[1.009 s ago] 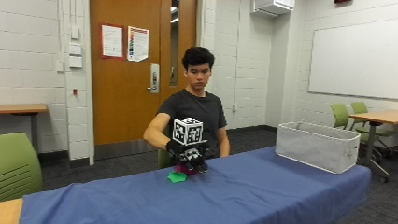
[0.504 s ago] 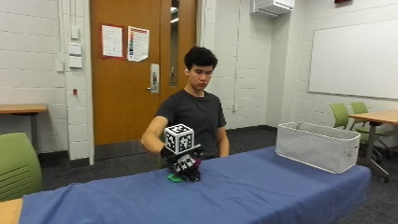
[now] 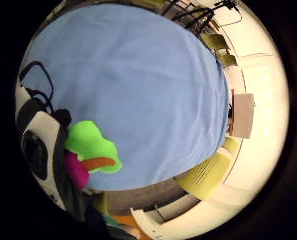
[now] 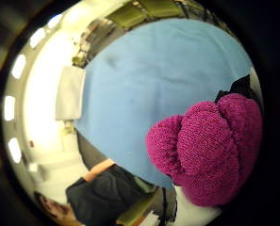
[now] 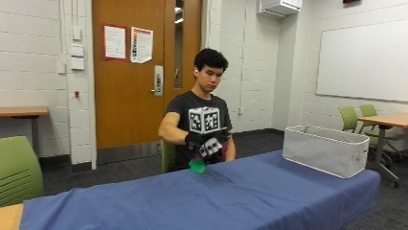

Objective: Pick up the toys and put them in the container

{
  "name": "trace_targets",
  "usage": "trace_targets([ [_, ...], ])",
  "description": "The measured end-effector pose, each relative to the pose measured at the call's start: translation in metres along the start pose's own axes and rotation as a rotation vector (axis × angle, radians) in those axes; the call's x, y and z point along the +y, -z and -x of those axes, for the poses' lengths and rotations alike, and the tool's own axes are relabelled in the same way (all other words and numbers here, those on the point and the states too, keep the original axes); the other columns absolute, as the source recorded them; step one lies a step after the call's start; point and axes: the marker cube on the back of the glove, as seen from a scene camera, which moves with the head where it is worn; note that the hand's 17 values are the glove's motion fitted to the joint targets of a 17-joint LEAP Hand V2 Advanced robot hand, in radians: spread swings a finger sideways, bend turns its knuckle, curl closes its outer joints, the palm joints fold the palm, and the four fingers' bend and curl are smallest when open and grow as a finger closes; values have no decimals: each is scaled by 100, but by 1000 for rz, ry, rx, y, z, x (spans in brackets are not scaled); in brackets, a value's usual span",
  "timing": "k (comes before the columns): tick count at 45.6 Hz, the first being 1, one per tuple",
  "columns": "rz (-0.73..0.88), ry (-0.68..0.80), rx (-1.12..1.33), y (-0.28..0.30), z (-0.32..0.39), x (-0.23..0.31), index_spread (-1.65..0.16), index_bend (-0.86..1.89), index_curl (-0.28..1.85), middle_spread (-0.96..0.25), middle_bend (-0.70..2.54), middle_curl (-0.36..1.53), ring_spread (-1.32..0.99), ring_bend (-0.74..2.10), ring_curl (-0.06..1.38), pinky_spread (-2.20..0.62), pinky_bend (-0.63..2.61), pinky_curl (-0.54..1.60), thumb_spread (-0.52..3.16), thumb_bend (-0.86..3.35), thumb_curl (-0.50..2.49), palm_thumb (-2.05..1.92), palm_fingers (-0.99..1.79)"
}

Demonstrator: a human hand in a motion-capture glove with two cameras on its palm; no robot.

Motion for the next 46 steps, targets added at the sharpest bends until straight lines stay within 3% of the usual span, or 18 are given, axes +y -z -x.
trace_targets([
  [13,-214,179,63,147,147,-58,-37,40,69,-40,78,63,-44,103,46,-48,71,37,72,19,65,61,122],
  [21,-273,522,9,206,299,-66,-38,42,75,-41,81,65,-44,105,47,-49,73,38,66,16,71,60,120],
  [31,-276,559,100,205,445,-109,-39,41,80,-41,83,66,-43,107,48,-49,74,38,62,14,79,61,118],
  [37,-206,626,-36,193,473,-145,-39,41,83,-41,83,66,-43,108,48,-49,75,38,60,13,83,61,117],
  [46,-143,727,-85,165,536,-143,-40,39,87,-41,84,67,-43,108,48,-49,75,38,59,11,88,61,117],
])
